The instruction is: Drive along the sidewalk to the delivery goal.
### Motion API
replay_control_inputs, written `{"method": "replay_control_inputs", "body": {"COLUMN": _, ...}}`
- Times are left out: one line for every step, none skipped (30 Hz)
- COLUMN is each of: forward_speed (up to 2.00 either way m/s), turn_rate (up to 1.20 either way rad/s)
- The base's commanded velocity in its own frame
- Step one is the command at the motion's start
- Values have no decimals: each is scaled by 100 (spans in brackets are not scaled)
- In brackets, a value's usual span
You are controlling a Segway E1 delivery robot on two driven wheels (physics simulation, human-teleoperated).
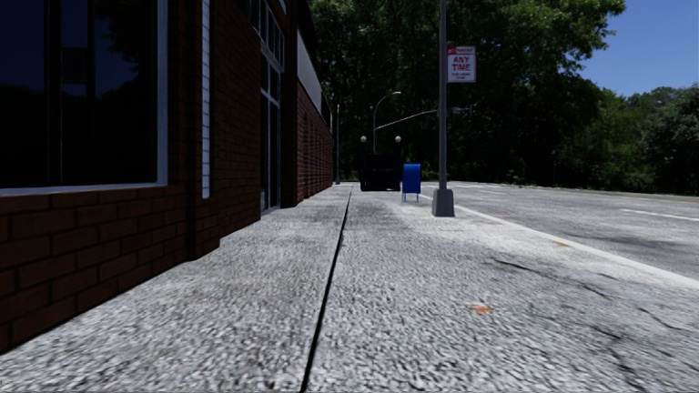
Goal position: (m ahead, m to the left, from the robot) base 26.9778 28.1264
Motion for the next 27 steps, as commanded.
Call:
{"method": "replay_control_inputs", "body": {"forward_speed": 200, "turn_rate": 0}}
{"method": "replay_control_inputs", "body": {"forward_speed": 200, "turn_rate": 0}}
{"method": "replay_control_inputs", "body": {"forward_speed": 200, "turn_rate": 0}}
{"method": "replay_control_inputs", "body": {"forward_speed": 200, "turn_rate": 0}}
{"method": "replay_control_inputs", "body": {"forward_speed": 200, "turn_rate": 0}}
{"method": "replay_control_inputs", "body": {"forward_speed": 200, "turn_rate": 0}}
{"method": "replay_control_inputs", "body": {"forward_speed": 200, "turn_rate": 0}}
{"method": "replay_control_inputs", "body": {"forward_speed": 200, "turn_rate": 0}}
{"method": "replay_control_inputs", "body": {"forward_speed": 200, "turn_rate": 0}}
{"method": "replay_control_inputs", "body": {"forward_speed": 200, "turn_rate": 0}}
{"method": "replay_control_inputs", "body": {"forward_speed": 200, "turn_rate": 0}}
{"method": "replay_control_inputs", "body": {"forward_speed": 200, "turn_rate": 0}}
{"method": "replay_control_inputs", "body": {"forward_speed": 200, "turn_rate": 0}}
{"method": "replay_control_inputs", "body": {"forward_speed": 200, "turn_rate": 0}}
{"method": "replay_control_inputs", "body": {"forward_speed": 200, "turn_rate": 0}}
{"method": "replay_control_inputs", "body": {"forward_speed": 200, "turn_rate": 0}}
{"method": "replay_control_inputs", "body": {"forward_speed": 200, "turn_rate": 0}}
{"method": "replay_control_inputs", "body": {"forward_speed": 200, "turn_rate": 0}}
{"method": "replay_control_inputs", "body": {"forward_speed": 200, "turn_rate": 0}}
{"method": "replay_control_inputs", "body": {"forward_speed": 200, "turn_rate": 0}}
{"method": "replay_control_inputs", "body": {"forward_speed": 200, "turn_rate": 13}}
{"method": "replay_control_inputs", "body": {"forward_speed": 200, "turn_rate": 18}}
{"method": "replay_control_inputs", "body": {"forward_speed": 200, "turn_rate": 20}}
{"method": "replay_control_inputs", "body": {"forward_speed": 200, "turn_rate": 20}}
{"method": "replay_control_inputs", "body": {"forward_speed": 200, "turn_rate": 20}}
{"method": "replay_control_inputs", "body": {"forward_speed": 200, "turn_rate": 20}}
{"method": "replay_control_inputs", "body": {"forward_speed": 200, "turn_rate": 20}}
